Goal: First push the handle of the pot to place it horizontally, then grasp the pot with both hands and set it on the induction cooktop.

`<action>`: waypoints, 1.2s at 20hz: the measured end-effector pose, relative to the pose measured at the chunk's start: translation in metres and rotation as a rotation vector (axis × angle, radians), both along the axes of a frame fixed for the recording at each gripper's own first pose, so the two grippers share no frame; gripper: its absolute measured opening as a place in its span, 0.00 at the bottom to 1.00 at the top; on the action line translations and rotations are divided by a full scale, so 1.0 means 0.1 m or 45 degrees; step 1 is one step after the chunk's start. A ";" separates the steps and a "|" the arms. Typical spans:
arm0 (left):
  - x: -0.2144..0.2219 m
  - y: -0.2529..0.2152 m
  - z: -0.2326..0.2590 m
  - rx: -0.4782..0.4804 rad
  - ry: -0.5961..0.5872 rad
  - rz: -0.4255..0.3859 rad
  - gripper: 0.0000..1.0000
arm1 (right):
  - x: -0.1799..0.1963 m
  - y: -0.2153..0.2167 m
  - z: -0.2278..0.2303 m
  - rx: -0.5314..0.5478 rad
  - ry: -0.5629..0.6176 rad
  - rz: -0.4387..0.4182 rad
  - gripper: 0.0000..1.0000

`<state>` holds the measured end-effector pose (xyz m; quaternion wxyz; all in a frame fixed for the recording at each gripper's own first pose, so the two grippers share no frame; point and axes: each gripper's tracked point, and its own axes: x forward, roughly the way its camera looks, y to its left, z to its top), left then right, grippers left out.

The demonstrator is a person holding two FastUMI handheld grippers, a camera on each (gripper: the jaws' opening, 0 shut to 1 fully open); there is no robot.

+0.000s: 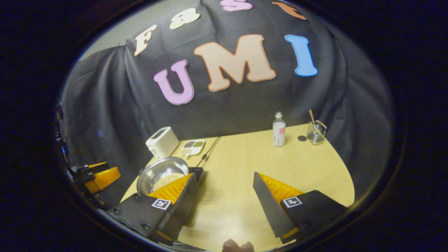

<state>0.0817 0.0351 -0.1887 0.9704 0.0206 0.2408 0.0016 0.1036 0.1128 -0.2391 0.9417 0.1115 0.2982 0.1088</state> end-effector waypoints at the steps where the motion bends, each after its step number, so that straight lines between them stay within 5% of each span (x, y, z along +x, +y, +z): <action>1: 0.01 -0.08 0.14 -0.003 -0.026 -0.013 0.98 | 0.01 -0.11 0.17 -0.020 -0.052 -0.020 0.93; 2: 0.01 -0.17 0.29 -0.017 -0.053 -0.033 0.98 | -0.03 -0.19 0.36 -0.033 -0.102 -0.037 0.99; 6: 0.03 -0.45 0.97 -0.063 -0.227 -0.085 0.98 | -0.21 -0.43 1.11 -0.077 -0.289 -0.117 0.93; 11: -0.34 -0.47 1.62 -0.103 -0.420 -0.074 0.98 | -0.68 -0.63 1.89 -0.117 -0.447 -0.201 0.99; 15: -0.60 -0.57 1.82 -0.114 -0.468 -0.135 0.98 | -1.07 -0.66 2.16 -0.102 -0.474 -0.235 0.93; 16: -0.66 -0.54 1.89 -0.113 -0.477 -0.122 0.99 | -1.15 -0.61 2.22 -0.097 -0.485 -0.225 0.99; 24: -0.80 -0.61 1.89 -0.155 -0.437 -0.076 0.94 | -1.16 -0.68 2.48 -0.114 -0.574 -0.182 0.93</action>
